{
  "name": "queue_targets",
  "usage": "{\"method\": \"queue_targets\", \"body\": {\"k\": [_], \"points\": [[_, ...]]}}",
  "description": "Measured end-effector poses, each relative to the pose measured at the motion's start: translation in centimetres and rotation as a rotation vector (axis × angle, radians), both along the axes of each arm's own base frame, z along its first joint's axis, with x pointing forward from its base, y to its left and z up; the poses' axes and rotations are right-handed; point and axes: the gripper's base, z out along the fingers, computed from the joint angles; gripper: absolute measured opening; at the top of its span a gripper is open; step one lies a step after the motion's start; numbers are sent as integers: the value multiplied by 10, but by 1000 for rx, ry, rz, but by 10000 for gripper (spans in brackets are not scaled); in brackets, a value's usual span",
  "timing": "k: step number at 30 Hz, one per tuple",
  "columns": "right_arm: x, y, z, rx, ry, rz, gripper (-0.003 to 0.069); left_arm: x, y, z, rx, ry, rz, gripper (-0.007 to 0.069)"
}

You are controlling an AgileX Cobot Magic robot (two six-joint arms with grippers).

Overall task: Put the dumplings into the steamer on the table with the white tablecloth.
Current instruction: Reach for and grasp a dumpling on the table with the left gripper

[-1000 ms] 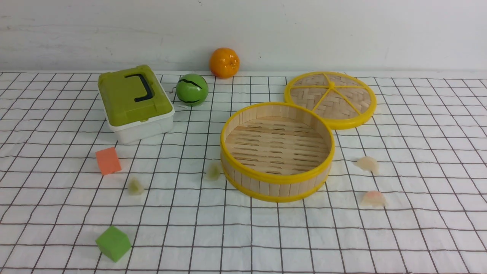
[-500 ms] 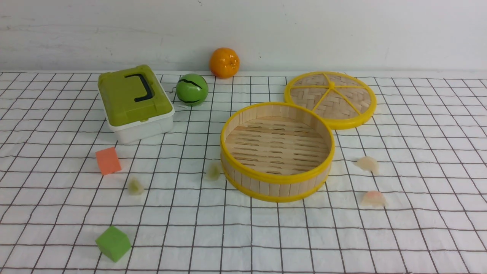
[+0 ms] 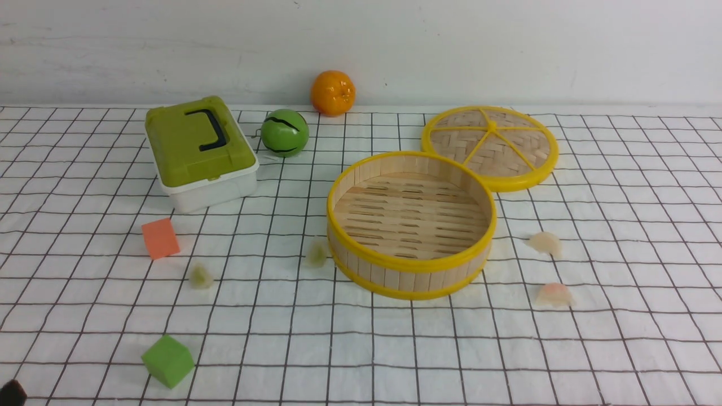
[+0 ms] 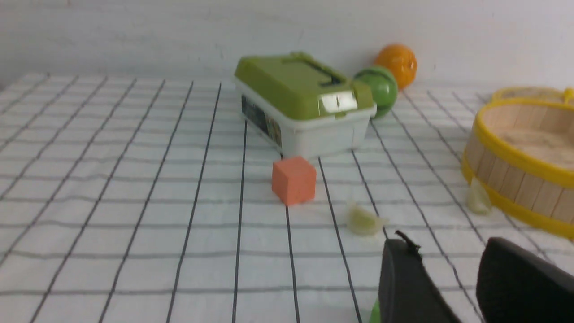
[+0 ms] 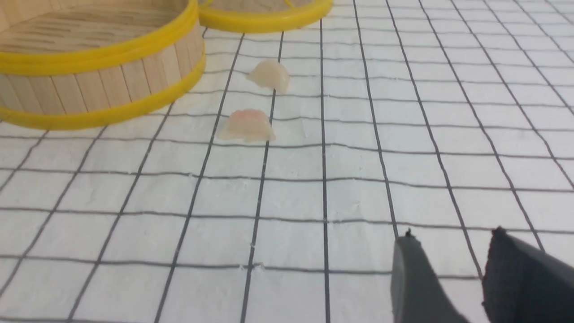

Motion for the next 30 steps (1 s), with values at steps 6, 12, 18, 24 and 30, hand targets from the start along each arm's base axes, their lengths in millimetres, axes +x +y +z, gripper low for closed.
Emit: {"method": "queue_targets", "body": {"k": [6,12,18,24,30], "points": [[3,1,25,7,-278,10,240,-2,2,18,-19,-199,17,239],[-4,2,55,114,-614,28,240,-10,4,42,-42,-479,40,239],[-15,2,75,316,-848,87,240,-19,6,56,-137,-657,29,239],[-17,2,80,390,-866,107,239,-32,9,71,-472,-836,-113,239],[-22,2,117,287,-815,76,121,-35,7,123,-525,-715,-141,239]]}}
